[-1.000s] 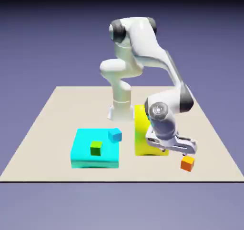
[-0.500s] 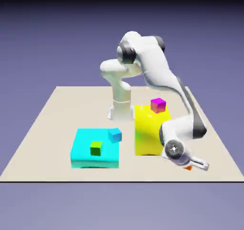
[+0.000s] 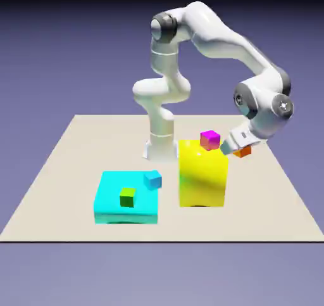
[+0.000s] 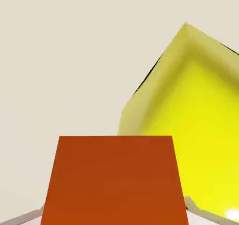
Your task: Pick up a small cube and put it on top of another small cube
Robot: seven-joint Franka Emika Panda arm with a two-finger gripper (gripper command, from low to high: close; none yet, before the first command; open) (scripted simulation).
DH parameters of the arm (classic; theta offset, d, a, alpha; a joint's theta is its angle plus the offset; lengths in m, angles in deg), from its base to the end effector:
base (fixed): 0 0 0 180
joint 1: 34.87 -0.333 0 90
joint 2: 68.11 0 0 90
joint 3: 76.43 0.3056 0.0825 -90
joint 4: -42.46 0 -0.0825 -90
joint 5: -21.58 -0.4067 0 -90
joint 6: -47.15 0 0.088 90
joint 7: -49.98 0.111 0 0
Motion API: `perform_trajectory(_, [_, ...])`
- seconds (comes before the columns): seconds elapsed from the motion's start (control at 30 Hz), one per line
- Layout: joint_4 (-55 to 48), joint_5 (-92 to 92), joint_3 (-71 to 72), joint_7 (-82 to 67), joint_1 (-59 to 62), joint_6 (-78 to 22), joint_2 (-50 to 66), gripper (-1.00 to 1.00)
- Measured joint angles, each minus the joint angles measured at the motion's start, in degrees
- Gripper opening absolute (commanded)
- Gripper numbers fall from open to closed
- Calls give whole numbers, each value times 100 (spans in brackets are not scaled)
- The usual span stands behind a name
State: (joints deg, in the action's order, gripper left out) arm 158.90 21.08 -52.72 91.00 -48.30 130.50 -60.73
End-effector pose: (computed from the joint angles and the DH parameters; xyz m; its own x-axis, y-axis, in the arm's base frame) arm 0.3987 0.3015 0.3315 0.8388 -0.1565 -0.5215 0.0609 -0.9248 0.3755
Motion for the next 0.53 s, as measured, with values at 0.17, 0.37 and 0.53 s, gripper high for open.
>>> perform_trajectory(0.17, [511,1019,550,-1184,1,-735,-1037,-100])
perform_trajectory(0.37, [1239,1226,603,-1439,92,-375,-1395,-100])
perform_trajectory(0.53, [1733,1235,555,-1449,112,34,-1510,100])
